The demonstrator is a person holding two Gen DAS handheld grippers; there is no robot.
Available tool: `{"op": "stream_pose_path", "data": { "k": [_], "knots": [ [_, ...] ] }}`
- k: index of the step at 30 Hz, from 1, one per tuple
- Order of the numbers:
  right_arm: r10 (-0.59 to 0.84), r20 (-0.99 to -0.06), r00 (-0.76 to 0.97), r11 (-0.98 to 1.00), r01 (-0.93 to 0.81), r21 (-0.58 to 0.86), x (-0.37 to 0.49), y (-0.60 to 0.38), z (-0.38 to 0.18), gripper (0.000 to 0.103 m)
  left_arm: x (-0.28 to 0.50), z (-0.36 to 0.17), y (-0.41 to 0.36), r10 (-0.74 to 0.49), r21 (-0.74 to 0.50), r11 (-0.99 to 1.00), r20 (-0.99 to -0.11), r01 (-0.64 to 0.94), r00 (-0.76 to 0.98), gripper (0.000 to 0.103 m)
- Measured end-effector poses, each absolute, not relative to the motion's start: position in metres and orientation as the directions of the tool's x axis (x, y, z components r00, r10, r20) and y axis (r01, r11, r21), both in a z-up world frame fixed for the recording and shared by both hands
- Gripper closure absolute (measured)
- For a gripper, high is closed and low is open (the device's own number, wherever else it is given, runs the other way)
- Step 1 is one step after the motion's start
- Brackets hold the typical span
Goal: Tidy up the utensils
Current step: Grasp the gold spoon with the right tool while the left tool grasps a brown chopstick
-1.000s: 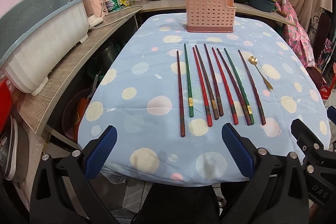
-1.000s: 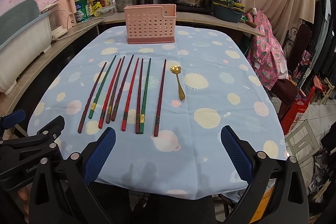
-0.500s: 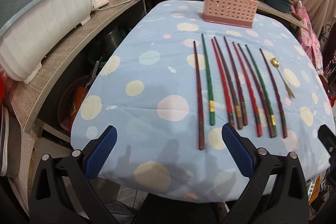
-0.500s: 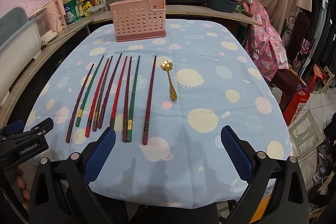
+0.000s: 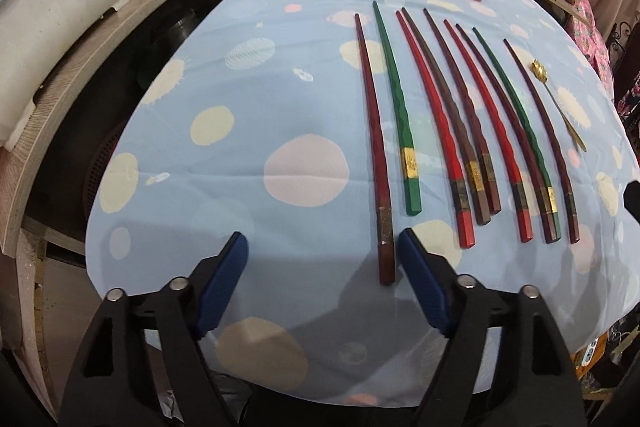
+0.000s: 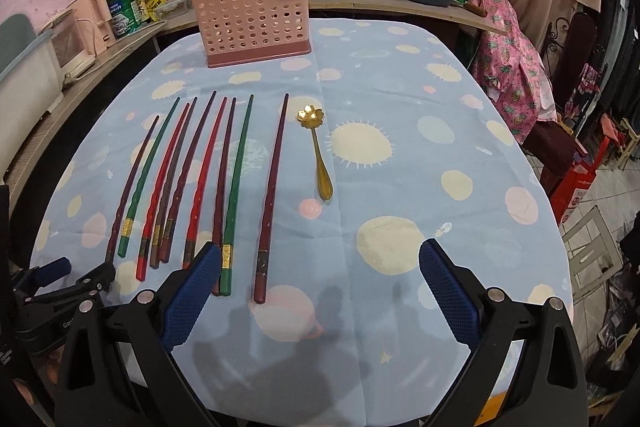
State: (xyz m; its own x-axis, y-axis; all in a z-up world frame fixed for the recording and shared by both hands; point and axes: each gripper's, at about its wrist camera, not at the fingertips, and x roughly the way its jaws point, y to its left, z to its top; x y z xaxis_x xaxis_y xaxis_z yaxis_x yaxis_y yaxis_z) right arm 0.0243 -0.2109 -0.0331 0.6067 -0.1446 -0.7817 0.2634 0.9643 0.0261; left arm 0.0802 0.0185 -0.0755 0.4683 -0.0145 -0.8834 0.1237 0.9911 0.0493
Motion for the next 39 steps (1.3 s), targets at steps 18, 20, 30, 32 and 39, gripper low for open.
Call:
{"op": "stream_pose_path", "data": {
  "k": [18,20,30,32,39],
  "knots": [
    [-0.059,-0.806,0.589,0.961,0.252,0.114,0.09,-0.242,-0.065,0.055,0.104,-0.07,0.023,-0.021,0.027,0.995,-0.879,0.095,0.477,0.09],
    [-0.047,-0.813,0.58,0.957,0.258,0.129,0.095,-0.247,-0.07,0.062,0.106,-0.071,0.022,-0.019,0.029,0.995,-0.879,0.093,0.477,0.09],
    [-0.009,-0.822,0.57,0.953,0.253,0.166,0.099,-0.254,-0.08,0.092,0.11,-0.071,0.019,-0.01,0.038,0.995,-0.878,0.091,0.479,0.091],
    [-0.006,-0.821,0.571,0.952,0.255,0.171,0.099,-0.256,-0.079,0.092,0.111,-0.071,0.02,-0.013,0.034,0.995,-0.879,0.09,0.477,0.091],
    [-0.015,-0.81,0.586,0.953,0.253,0.166,0.091,-0.256,-0.068,0.093,0.11,-0.061,0.02,-0.036,0.01,0.996,-0.872,0.091,0.488,0.094]
  ]
}}
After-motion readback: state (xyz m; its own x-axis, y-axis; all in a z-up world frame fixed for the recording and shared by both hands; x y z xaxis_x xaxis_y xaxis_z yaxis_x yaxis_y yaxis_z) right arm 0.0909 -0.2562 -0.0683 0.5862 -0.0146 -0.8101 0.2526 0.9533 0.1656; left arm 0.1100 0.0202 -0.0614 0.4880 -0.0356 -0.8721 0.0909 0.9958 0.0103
